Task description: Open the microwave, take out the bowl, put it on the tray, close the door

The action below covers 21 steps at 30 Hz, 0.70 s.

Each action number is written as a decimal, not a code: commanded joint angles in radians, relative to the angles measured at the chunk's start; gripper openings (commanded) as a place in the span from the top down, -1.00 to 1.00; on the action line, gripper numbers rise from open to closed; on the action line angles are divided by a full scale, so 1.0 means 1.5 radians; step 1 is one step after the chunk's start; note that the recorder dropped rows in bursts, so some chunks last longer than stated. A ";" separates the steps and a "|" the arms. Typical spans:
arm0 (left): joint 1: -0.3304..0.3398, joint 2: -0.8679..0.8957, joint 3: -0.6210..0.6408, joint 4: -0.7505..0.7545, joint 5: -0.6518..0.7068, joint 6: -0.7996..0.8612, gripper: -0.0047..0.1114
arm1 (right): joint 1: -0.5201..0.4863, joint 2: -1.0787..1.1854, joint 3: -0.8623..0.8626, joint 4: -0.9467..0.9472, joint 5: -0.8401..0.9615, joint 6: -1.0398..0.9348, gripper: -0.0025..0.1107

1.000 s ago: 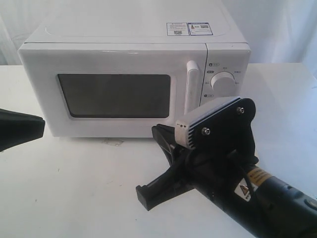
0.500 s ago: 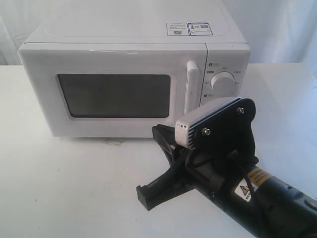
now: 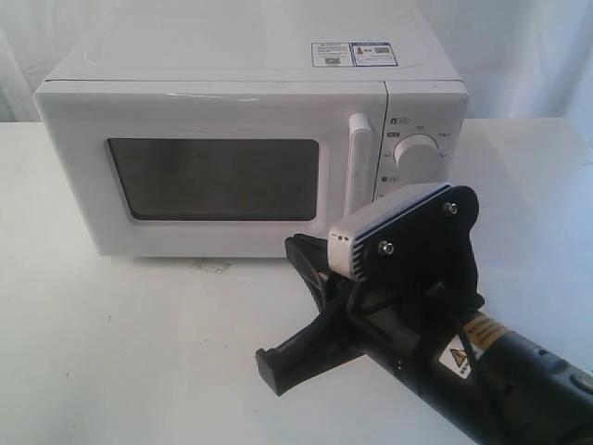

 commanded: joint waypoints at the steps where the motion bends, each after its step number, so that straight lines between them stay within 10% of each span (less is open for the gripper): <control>1: -0.002 -0.004 0.005 0.010 0.021 0.030 0.92 | 0.002 -0.004 0.004 0.002 -0.004 -0.005 0.96; 21: 0.017 -0.004 0.005 0.149 0.136 -0.144 0.92 | 0.002 -0.004 0.004 0.002 -0.004 -0.005 0.96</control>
